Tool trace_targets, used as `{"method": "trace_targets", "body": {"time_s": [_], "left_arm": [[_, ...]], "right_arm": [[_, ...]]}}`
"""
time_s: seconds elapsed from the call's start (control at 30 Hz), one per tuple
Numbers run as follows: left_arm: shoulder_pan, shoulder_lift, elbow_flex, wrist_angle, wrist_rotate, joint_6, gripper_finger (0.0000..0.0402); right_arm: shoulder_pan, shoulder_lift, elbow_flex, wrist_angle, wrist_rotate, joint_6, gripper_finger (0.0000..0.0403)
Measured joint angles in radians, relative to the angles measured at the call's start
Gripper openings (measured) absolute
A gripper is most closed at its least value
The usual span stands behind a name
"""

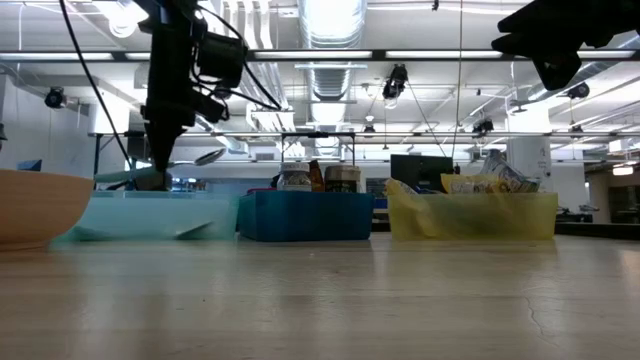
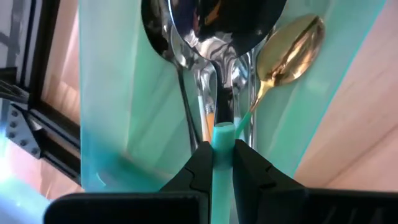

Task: Pick & Place Food Item
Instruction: Put the green spoon into the green bin

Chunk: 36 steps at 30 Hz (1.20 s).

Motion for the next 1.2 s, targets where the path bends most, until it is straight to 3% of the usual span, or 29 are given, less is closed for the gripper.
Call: {"method": "trace_targets", "body": {"time_s": [1.2], "left_arm": [[0.004,0.000,-0.317,0.336,0.152,0.014,0.0026]], "right_arm": [[0.000,0.000,0.000,0.000,0.000,0.000,0.0119]]}}
